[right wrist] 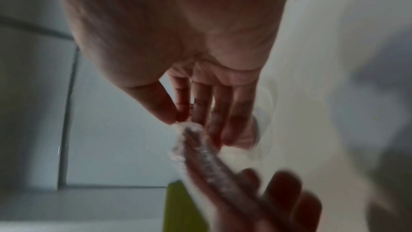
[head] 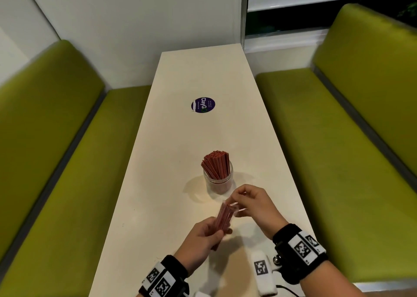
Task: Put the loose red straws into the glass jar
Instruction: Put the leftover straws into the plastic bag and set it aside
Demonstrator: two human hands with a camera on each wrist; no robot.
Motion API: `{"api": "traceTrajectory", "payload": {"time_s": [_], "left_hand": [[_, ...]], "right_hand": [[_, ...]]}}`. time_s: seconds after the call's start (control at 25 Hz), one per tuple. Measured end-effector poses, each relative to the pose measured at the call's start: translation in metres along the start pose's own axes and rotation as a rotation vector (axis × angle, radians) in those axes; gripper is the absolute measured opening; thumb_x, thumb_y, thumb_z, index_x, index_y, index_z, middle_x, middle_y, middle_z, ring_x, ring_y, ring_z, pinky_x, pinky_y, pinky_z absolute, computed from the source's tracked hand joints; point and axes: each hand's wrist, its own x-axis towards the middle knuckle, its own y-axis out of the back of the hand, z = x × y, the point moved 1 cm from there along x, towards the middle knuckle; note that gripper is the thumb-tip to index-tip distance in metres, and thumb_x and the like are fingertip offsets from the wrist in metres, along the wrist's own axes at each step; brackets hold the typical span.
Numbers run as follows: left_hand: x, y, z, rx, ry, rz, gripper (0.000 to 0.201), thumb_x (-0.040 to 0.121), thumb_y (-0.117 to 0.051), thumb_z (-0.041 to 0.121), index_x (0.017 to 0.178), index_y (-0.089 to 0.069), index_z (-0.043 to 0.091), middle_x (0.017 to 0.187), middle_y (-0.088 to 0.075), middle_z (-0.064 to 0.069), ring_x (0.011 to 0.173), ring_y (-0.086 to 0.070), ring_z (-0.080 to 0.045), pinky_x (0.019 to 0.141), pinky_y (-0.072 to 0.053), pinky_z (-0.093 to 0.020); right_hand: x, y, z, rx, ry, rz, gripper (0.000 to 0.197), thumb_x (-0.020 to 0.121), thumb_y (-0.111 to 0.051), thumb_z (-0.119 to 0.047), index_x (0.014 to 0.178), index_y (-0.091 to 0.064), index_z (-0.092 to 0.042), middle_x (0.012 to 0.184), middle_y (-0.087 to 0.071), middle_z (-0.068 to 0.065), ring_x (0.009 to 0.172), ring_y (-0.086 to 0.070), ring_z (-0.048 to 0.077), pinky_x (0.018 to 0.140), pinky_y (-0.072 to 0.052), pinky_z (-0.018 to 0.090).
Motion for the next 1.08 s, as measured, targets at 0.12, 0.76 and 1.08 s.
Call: {"api": "traceTrajectory", "payload": {"time_s": [0.12,0.76,1.08], "left_hand": [[0.003,0.0,-0.004,0.173,-0.108,0.093,0.034,0.078,-0.071,0.022,0.11,-0.068,0.033,0.11,-0.071,0.008,0.107,-0.064,-0.017,0.092,-0.05,-0.031],[0.01,-0.026,0.018,-0.453,0.049,0.296,0.029,0.098,-0.043,0.013,0.107,-0.065,-0.004,0.09,-0.068,-0.019,0.08,-0.069,-0.027,0.082,-0.059,-0.045],[0.015,-0.024,0.007,-0.385,0.004,0.223,0.04,0.108,-0.035,0.019,0.114,-0.067,-0.005,0.114,-0.072,-0.022,0.107,-0.069,-0.033,0.099,-0.051,-0.044]], "right_hand": [[-0.007,0.001,-0.012,0.21,-0.163,-0.057,0.013,0.097,-0.057,-0.005,0.084,-0.06,-0.007,0.091,-0.074,0.026,0.069,-0.068,0.03,0.068,-0.054,0.037],[-0.02,-0.026,0.005,-0.042,-0.132,0.021,0.01,0.078,-0.074,-0.01,0.083,-0.066,-0.007,0.076,-0.077,0.014,0.074,-0.077,0.03,0.08,-0.063,0.044],[-0.018,-0.024,0.011,-0.02,-0.105,0.099,0.009,0.087,-0.07,-0.012,0.09,-0.065,-0.006,0.075,-0.077,0.009,0.073,-0.076,0.023,0.075,-0.063,0.034]]}}
